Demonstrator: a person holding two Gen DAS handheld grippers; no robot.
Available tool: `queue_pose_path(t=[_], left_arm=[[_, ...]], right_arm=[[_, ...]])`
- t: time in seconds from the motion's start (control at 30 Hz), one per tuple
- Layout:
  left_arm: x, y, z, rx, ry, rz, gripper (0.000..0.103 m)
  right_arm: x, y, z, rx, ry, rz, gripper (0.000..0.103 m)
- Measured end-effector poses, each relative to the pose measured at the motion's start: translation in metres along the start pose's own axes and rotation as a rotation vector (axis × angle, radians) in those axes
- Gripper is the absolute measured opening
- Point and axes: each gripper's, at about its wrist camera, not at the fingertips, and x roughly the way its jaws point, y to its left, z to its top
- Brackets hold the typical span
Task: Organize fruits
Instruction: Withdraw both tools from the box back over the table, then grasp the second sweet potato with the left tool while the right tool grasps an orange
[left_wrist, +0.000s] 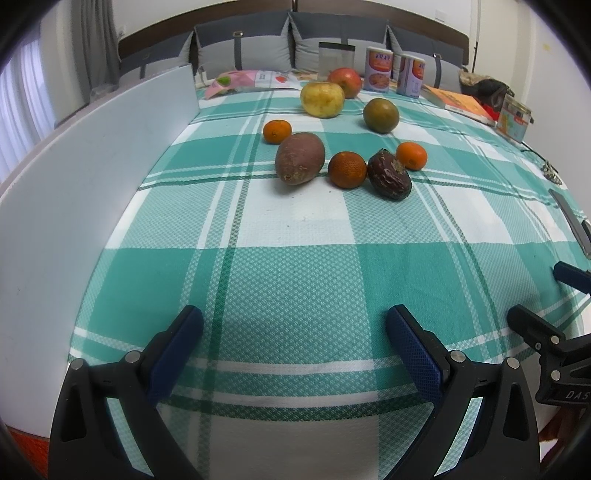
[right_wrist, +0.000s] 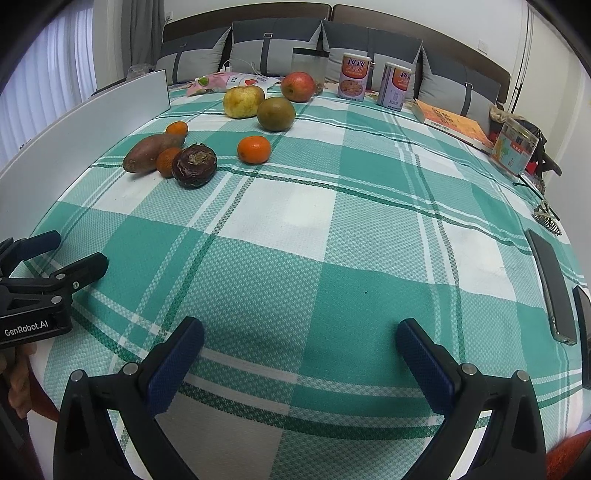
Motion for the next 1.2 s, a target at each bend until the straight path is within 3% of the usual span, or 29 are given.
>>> queue_pose_path(t=[0.67, 0.87, 0.97, 1.07, 1.2], left_arm=[[0.002, 0.002, 0.002, -0.002, 0.019, -0.009, 0.101], [0.004, 0.01, 0.014, -0.011, 0.095, -0.067, 0.1], [0.006, 0.028, 0.038, -0.101, 0.119, -0.188, 0.1], [0.013, 0.041, 0.078, -0.134, 0.119, -0.215, 0.099], [0.041, 0.04, 0.132, -0.141, 0.181, -0.289, 0.098]], right_arm=[[0.003, -0.006, -0.002, 0.053, 0.005, 0.038, 0.103], [0.003, -0.006, -0.004, 0.06, -0.004, 0.036, 0.103], [0.003, -0.007, -0.003, 0.059, 0.0, 0.038, 0.103], [0.002, -0.007, -0.003, 0.059, 0.004, 0.038, 0.103], [0.003, -0.008, -0.002, 0.057, 0.009, 0.041, 0.103]])
